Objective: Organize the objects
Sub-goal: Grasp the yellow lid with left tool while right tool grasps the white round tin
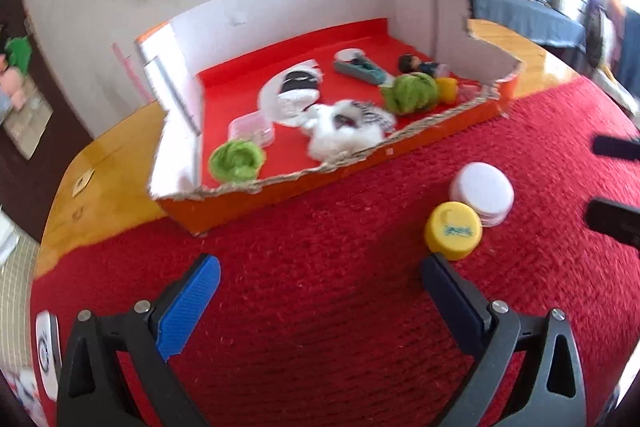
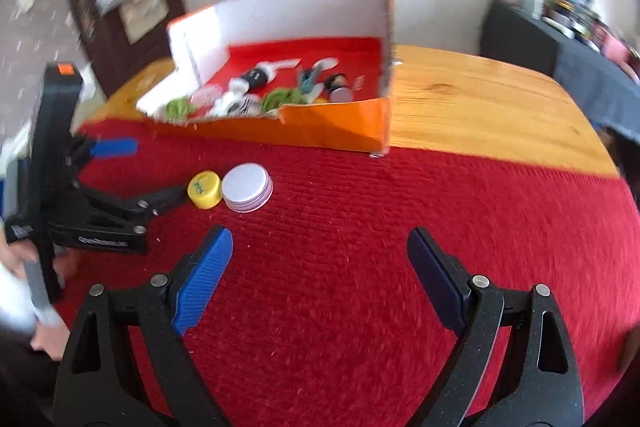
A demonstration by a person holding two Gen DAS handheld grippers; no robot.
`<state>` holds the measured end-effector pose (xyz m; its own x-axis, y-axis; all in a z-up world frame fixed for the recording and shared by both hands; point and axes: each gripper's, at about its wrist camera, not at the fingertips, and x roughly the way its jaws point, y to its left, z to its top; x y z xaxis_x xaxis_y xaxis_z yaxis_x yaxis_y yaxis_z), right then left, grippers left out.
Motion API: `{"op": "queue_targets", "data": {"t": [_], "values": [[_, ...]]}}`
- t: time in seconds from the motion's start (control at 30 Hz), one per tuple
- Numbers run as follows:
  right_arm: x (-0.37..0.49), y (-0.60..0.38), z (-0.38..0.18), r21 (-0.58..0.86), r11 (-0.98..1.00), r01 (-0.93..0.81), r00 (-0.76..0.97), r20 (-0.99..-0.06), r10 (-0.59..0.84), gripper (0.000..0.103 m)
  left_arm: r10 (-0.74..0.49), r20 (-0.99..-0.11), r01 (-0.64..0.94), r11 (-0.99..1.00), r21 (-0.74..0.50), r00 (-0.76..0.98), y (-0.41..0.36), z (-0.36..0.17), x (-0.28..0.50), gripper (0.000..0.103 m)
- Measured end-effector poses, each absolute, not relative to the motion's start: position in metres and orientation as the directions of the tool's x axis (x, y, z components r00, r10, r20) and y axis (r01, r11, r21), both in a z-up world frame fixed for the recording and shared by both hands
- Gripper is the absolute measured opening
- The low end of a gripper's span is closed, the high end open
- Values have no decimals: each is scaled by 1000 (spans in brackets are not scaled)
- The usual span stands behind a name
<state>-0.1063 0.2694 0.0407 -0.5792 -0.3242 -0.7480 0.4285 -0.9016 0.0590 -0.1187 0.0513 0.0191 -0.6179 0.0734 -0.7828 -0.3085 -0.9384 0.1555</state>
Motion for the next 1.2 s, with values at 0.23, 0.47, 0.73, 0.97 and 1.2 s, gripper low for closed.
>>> {"op": "queue_targets", "data": {"t": [0.23,0.47,0.73,0.97,1.2], "values": [[-131,247,29,57,-798,599,-431,-817,-383,90,272,-823,-525,-851,37,-499,63,20,-117,101],[-146,229,21,-19,-700,714,-409,-823,-395,89,319,-841,-610,-792,17,-437,74,18,-127,84],[-154,224,16,0,-622,783,-351,-825,-442,86,370,-832,-646,-763,-19,-413,73,21,-133,73],[-149,214,16,-25,-567,823,-347,-813,-468,74,389,-816,-671,-741,-2,-427,74,22,-128,63],[-143,210,19,-32,-504,863,-324,-800,-505,47,434,-800,-697,-717,-30,-413,74,24,-125,38]]}}
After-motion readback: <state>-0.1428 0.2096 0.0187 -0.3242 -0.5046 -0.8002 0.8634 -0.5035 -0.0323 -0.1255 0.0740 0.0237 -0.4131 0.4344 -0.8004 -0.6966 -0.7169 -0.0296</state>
